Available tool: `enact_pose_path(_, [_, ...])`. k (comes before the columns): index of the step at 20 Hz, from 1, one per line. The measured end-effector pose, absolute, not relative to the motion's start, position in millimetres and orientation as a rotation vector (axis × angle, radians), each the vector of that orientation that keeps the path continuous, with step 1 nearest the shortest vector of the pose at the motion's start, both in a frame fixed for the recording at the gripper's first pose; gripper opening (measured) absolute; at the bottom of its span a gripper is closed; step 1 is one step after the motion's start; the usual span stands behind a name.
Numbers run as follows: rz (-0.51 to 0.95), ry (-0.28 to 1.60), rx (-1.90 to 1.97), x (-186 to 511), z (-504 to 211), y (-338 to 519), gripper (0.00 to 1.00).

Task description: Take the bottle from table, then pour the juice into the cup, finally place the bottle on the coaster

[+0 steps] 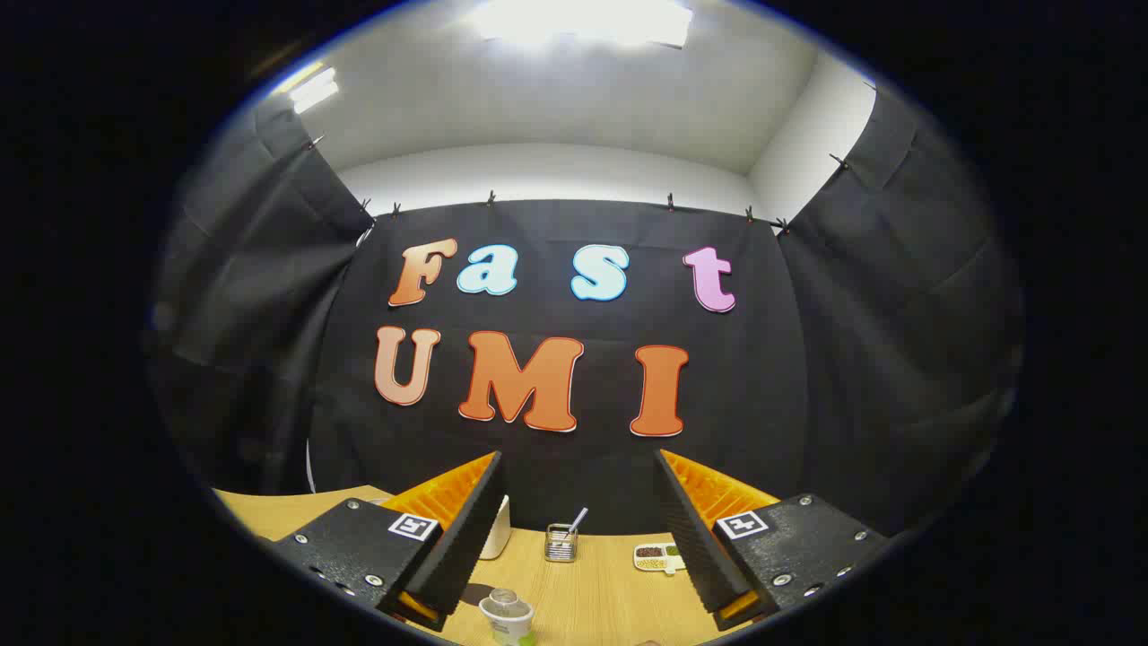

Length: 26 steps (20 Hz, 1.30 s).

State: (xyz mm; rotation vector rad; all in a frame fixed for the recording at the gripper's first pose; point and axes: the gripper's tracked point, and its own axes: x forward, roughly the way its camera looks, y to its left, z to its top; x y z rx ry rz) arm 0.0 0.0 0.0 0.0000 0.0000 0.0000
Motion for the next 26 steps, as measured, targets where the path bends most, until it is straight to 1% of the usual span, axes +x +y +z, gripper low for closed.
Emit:
enact_pose_path(17, [0.040, -0.008, 0.014, 1, 1, 12, 0.97])
enact_pose_path(26, [0.086, 0.011, 0.057, -3, -20, 20, 0.97])
